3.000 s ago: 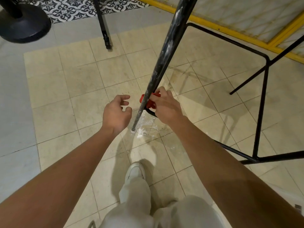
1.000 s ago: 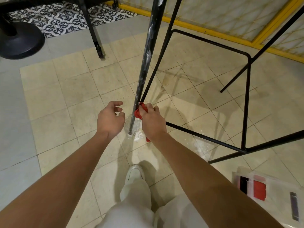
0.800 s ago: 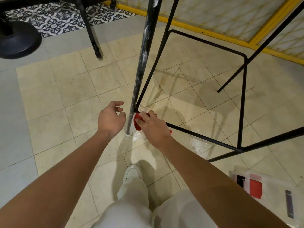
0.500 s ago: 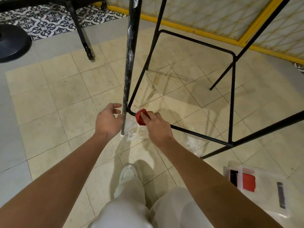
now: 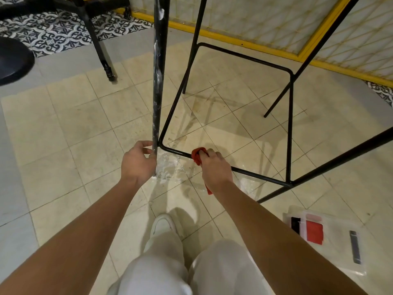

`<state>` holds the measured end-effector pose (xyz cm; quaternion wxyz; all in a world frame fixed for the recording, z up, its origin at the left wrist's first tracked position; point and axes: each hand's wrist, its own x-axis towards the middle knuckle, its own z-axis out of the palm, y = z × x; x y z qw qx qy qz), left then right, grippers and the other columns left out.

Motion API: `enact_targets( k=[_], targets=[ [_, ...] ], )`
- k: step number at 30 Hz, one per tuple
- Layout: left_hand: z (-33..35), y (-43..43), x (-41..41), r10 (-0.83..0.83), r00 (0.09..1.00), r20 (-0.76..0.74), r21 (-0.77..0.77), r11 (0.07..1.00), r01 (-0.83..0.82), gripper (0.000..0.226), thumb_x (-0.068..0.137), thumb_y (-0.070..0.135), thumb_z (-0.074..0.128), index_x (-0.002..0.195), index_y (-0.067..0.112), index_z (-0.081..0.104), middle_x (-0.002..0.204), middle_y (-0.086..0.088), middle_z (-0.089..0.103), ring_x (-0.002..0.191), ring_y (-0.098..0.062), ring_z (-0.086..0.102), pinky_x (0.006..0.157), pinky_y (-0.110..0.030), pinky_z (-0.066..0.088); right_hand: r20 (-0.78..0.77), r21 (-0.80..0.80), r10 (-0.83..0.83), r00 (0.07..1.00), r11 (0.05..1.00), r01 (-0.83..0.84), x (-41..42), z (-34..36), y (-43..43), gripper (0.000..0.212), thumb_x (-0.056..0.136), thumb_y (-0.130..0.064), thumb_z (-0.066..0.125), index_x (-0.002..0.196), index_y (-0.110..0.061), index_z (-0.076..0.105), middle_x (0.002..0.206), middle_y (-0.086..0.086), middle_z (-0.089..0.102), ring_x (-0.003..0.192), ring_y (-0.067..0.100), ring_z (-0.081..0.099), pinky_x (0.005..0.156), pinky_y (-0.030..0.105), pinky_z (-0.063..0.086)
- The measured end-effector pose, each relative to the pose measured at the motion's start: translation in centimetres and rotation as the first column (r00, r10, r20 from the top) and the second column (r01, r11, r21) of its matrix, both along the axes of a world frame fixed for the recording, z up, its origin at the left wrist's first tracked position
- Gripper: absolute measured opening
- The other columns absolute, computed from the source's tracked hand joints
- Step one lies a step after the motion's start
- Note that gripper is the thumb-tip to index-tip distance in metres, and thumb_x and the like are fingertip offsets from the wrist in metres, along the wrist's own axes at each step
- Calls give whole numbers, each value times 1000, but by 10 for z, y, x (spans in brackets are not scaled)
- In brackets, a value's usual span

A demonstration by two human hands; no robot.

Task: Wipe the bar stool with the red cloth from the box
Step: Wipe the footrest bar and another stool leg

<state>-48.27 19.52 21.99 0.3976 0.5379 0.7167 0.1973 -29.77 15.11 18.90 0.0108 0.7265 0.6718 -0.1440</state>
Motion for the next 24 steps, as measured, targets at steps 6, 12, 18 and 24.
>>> enact_targets(
  k=[6,12,18,24],
  targets=[
    [-4,-5,5,-20,999,-33,-5,1000,20,31,92,14,50,122,17,56,107,-1,63,73,-15,56,66,-24,42,23,16,-18,1000,1000,18,20,-5,-12,44,93,-6,49,135,-17,42,126,3,51,109,21,50,74,32,50],
    [-7,-16,10,-107,993,-54,17,994,108,36,87,15,56,123,17,57,107,1,63,101,-18,55,82,-26,43,15,22,-107,994,994,106,19,-2,-13,39,94,-7,47,132,-14,44,126,5,52,108,22,51,80,30,46],
    [-8,-21,12,-293,942,-160,81,948,309,43,85,23,65,127,25,54,121,3,59,117,-16,48,85,-20,35,-44,80,82,996,994,-79,-3,-7,-6,49,88,-5,55,135,-19,46,126,1,53,102,22,55,71,32,51],
    [-9,-21,20,-338,928,-156,85,932,353,43,86,24,65,127,24,54,124,2,58,120,-17,46,90,-23,35,-7,85,-107,994,991,107,56,-4,-37,39,94,-14,52,133,-16,49,121,3,58,99,21,57,73,33,53]
  ],
)
